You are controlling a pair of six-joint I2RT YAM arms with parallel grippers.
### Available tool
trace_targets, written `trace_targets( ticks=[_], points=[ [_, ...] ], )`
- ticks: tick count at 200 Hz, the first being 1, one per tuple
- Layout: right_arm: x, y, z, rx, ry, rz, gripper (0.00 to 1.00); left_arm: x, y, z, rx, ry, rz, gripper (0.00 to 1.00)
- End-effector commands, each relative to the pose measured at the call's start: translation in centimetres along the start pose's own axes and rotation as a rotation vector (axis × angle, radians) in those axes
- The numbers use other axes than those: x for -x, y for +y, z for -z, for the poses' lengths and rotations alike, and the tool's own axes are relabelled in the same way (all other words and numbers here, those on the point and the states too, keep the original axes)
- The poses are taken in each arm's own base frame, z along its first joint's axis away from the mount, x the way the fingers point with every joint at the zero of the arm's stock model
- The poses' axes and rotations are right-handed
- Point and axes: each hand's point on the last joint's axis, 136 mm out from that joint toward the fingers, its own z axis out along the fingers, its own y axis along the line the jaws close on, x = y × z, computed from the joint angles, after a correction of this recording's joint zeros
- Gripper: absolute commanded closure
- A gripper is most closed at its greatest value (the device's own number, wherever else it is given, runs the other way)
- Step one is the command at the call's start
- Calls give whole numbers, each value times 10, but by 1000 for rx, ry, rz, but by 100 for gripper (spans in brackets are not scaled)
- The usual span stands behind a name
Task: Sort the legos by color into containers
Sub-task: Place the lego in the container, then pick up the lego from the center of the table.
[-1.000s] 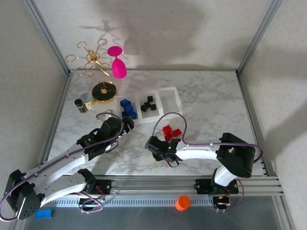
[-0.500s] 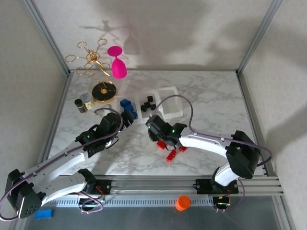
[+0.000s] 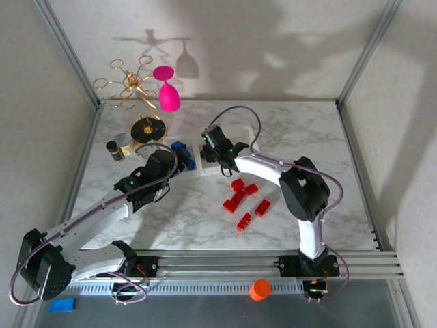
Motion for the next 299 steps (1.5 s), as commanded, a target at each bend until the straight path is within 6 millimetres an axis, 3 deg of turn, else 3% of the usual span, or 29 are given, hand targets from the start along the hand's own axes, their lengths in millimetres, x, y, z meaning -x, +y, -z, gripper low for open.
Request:
trace_targets(
  ticks=[1, 19, 40, 76, 111, 151, 192, 244, 299],
  points=[
    [16, -4, -17, -36, -16, 12, 62, 13, -10, -1, -14, -22, 11, 0],
    [16, -6, -24, -37, -4, 15, 54, 14, -10, -1, -14, -21, 2, 0],
    [24, -3, -14, -8, -31, 12, 47, 16, -12, 0, -21, -25, -4, 0],
    [36, 0, 18, 41, -65, 2, 43, 15, -20, 2, -56, -12, -2, 0],
    [25, -9, 50, 61, -58, -17, 41, 13, -26, 6, -94, 3, -10, 0],
    [-4, -28, 81, 51, -28, -31, 38, 1, -32, 9, -133, 29, -20, 0],
    [-44, -46, 99, 46, 21, -14, 35, -17, -36, 11, -155, 56, -25, 0],
    [-95, -58, 105, 66, 100, 19, 34, -41, -30, 9, -151, 87, 0, 0],
    [-124, -67, 92, 32, 156, 71, 33, -50, -21, 6, -135, 92, 27, 0]
  ],
)
